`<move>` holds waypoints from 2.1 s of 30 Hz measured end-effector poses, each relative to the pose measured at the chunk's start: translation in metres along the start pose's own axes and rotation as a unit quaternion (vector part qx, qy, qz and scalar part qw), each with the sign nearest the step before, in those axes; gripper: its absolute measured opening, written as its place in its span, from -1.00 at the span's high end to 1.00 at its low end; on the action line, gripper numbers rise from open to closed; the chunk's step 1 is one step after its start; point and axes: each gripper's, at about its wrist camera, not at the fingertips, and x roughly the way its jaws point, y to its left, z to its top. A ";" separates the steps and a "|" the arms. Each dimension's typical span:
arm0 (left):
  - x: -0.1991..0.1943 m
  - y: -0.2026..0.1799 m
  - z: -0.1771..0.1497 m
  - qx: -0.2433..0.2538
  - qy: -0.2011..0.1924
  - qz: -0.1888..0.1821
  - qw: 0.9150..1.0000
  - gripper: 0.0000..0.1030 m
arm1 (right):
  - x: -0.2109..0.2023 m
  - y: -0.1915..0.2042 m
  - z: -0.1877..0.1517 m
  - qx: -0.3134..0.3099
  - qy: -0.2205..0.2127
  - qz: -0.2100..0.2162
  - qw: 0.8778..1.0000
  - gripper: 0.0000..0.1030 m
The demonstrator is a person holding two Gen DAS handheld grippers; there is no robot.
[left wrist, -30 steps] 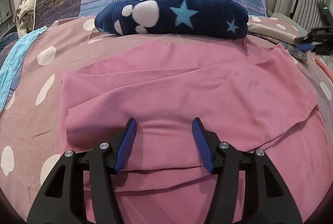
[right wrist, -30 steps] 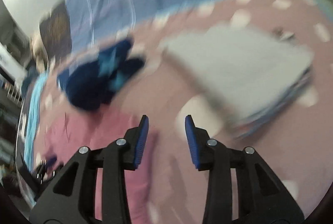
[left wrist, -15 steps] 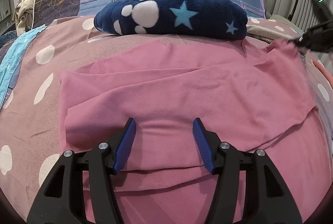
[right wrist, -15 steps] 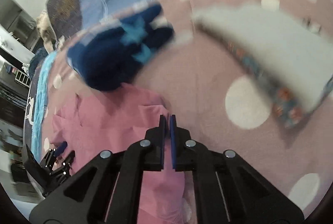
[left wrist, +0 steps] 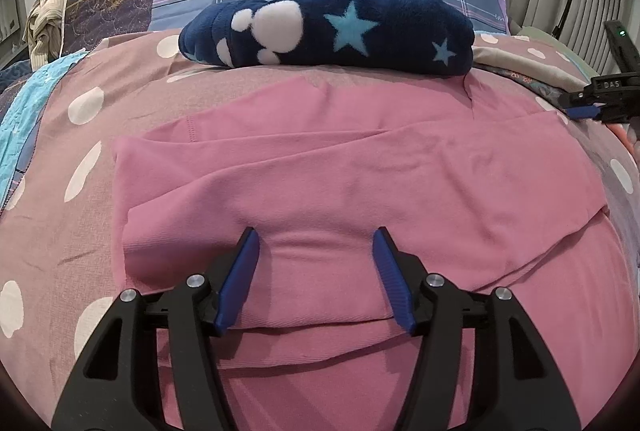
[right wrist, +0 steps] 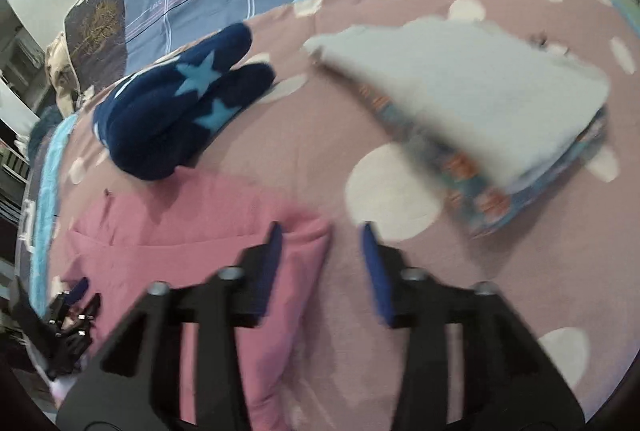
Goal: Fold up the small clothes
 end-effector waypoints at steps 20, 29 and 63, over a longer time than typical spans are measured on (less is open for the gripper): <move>0.000 -0.001 0.000 0.001 0.001 -0.010 1.000 -0.30 | -0.034 0.089 -0.134 -0.187 -0.053 -0.028 0.981 0.52; -0.001 0.000 0.000 -0.002 -0.001 -0.020 1.000 -0.39 | -0.020 0.072 -0.174 -0.164 -0.101 -0.071 0.979 0.35; -0.212 0.039 -0.257 -0.054 -0.018 -0.173 0.983 -0.60 | -0.165 -0.002 -0.408 -0.068 -0.070 0.091 0.991 -0.20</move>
